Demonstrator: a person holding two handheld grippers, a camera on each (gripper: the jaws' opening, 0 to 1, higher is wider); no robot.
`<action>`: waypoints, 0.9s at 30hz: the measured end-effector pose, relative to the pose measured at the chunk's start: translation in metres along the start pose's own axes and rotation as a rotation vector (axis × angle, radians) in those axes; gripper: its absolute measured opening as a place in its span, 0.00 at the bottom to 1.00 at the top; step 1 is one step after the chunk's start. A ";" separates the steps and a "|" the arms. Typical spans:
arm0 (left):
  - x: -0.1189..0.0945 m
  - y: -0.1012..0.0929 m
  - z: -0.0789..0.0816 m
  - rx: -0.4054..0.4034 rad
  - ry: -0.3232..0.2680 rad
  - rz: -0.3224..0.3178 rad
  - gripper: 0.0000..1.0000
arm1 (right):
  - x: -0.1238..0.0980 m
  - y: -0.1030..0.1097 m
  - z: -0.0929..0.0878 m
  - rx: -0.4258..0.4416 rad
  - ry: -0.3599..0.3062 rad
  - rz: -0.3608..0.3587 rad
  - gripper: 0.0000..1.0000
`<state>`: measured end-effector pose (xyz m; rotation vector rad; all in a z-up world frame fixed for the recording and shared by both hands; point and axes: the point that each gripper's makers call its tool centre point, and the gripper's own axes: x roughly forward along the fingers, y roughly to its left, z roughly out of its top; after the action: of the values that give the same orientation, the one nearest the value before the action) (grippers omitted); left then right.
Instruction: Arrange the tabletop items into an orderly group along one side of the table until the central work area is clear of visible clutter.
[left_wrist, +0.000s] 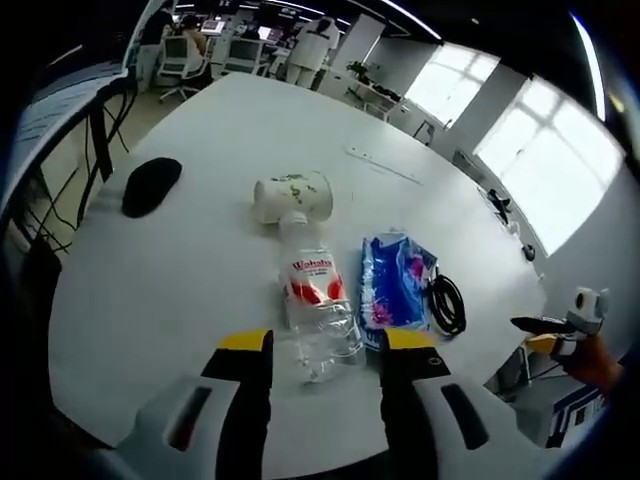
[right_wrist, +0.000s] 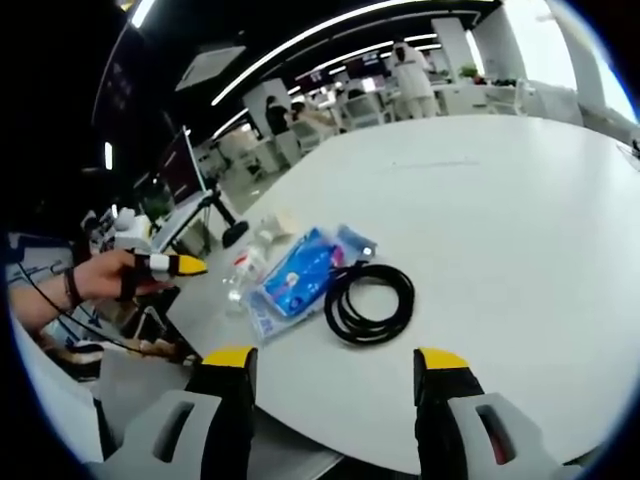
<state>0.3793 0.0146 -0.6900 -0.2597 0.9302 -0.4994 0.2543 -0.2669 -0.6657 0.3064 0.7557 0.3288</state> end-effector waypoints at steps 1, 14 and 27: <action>0.002 0.001 -0.001 -0.009 0.003 0.003 0.41 | 0.000 0.001 -0.001 -0.001 0.004 0.001 0.64; 0.009 0.000 -0.006 -0.032 0.013 0.003 0.41 | 0.003 -0.001 -0.004 -0.008 0.018 0.001 0.63; 0.013 -0.003 -0.007 -0.032 0.014 0.003 0.41 | 0.002 0.001 -0.004 -0.015 0.014 0.006 0.63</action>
<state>0.3790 0.0053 -0.7019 -0.2837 0.9528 -0.4842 0.2522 -0.2650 -0.6695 0.2921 0.7653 0.3422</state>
